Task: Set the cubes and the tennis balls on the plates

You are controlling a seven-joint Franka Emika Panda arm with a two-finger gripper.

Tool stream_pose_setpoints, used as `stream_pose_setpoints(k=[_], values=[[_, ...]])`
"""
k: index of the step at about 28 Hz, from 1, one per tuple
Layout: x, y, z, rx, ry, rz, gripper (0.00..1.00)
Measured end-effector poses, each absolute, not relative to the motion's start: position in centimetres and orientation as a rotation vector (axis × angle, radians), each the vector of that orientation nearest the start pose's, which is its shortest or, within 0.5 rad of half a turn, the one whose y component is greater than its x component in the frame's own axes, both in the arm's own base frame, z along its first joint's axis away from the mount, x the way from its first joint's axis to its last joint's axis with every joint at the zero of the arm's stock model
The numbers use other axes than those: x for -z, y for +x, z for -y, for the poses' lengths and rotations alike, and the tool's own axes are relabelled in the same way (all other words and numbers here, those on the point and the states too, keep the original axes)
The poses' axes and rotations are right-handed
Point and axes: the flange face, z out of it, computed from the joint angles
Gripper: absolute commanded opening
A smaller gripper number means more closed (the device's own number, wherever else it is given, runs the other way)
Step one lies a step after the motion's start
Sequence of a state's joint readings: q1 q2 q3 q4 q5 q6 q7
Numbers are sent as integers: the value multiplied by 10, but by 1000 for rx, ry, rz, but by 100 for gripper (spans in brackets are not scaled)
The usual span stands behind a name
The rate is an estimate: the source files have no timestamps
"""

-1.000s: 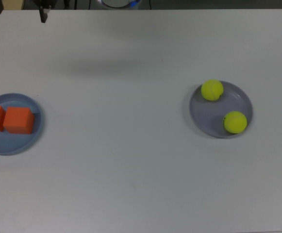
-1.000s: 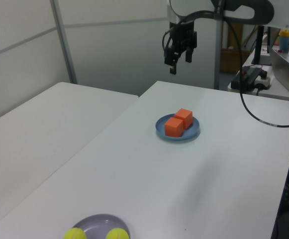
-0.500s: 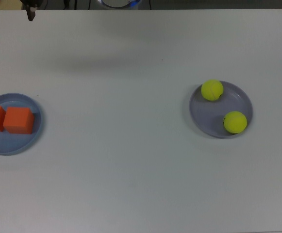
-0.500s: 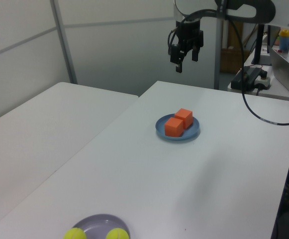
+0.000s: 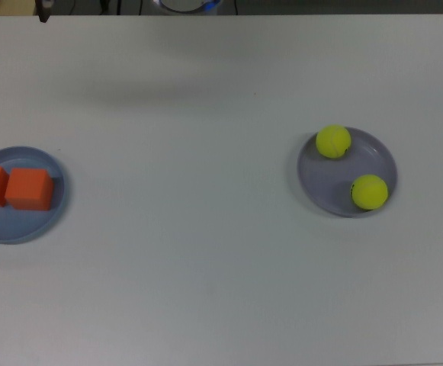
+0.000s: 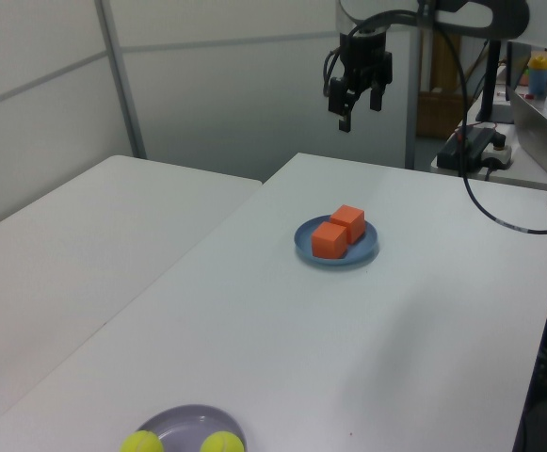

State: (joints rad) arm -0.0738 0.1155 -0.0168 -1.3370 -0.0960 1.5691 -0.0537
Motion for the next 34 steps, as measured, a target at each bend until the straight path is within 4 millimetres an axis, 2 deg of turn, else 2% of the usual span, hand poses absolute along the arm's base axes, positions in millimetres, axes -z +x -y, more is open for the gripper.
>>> stream_pose_setpoints(k=[7, 15, 34], values=[[-678, 578, 78, 189, -3229, -117, 100], [-677, 576, 94, 182, -3226, -160, 100], [-674, 575, 91, 159, -3190, -159, 100]])
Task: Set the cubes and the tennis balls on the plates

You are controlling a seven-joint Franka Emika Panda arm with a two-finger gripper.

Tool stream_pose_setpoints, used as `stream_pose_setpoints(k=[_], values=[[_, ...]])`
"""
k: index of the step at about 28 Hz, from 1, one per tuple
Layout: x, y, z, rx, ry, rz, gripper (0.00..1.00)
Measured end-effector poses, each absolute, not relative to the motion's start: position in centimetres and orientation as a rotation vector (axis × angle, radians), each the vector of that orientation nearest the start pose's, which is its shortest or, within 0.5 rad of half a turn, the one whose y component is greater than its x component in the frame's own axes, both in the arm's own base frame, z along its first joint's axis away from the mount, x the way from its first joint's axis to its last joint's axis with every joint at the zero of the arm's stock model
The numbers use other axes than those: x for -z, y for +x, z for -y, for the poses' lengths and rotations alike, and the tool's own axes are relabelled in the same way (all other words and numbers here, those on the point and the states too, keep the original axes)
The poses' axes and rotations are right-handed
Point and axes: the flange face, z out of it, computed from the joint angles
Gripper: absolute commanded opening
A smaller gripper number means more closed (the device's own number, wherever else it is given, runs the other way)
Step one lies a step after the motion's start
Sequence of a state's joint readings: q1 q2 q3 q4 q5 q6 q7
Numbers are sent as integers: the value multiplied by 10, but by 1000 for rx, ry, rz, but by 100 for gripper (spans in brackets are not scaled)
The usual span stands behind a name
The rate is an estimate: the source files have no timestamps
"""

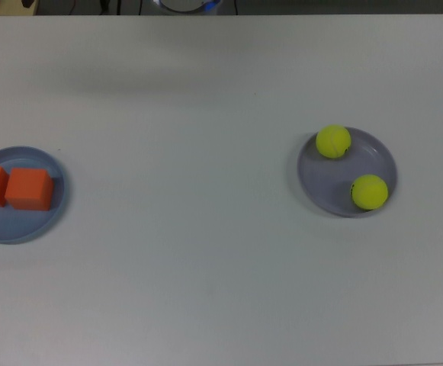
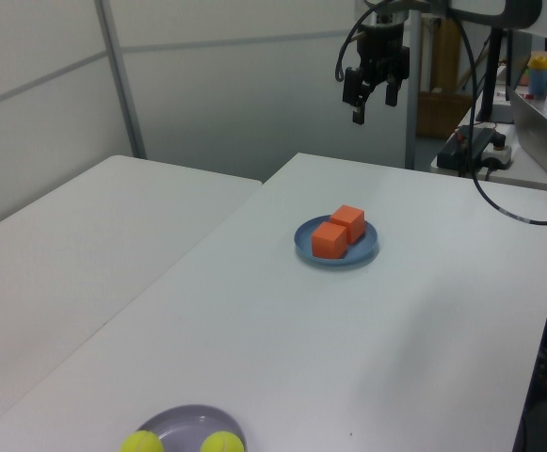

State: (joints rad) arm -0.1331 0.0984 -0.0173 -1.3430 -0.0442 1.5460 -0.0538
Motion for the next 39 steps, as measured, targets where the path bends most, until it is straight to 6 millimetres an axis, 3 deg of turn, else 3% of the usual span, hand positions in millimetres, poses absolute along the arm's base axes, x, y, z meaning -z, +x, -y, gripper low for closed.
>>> stream_pose_setpoints(k=[12, 22, 28, 39], values=[[-673, 575, 90, 156, -3181, -158, 100], [-659, 559, 108, -45, -3156, -216, 100], [-659, 557, 110, -56, -3153, -222, 100], [-684, 539, 122, 11, -3148, -266, 100]])
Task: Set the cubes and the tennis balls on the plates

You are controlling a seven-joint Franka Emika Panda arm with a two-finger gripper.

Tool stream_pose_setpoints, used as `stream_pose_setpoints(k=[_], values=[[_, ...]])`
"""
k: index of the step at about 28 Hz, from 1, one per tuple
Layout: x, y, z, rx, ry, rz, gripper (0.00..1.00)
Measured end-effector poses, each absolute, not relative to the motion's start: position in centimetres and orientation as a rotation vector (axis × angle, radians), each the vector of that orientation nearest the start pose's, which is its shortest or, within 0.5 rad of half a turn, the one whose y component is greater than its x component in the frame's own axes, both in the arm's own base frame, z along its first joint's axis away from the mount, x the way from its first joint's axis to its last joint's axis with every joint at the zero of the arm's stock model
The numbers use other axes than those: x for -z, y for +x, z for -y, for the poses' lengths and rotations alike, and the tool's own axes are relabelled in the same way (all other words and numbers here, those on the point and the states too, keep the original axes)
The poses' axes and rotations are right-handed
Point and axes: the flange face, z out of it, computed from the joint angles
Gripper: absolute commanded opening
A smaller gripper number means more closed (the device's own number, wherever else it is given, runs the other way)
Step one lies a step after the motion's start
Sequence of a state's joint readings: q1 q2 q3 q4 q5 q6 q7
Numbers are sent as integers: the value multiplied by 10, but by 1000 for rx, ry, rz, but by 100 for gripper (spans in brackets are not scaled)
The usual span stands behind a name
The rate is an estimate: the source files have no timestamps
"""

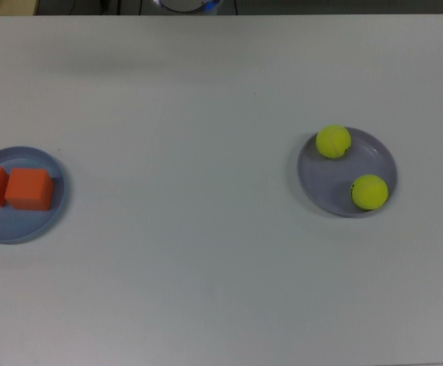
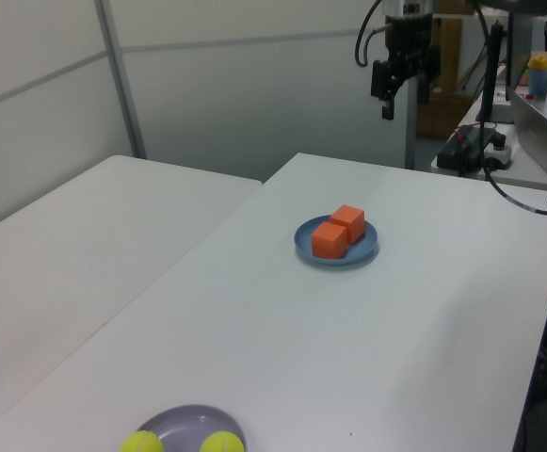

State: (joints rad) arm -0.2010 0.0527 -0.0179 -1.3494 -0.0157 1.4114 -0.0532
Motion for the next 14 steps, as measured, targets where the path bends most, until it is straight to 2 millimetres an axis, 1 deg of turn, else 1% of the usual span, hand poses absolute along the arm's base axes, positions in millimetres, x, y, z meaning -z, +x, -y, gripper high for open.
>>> stream_pose_setpoints(k=[5, 14], values=[[-692, 534, 120, 32, -3147, -265, 100], [-692, 533, 119, 30, -3145, -263, 100]])
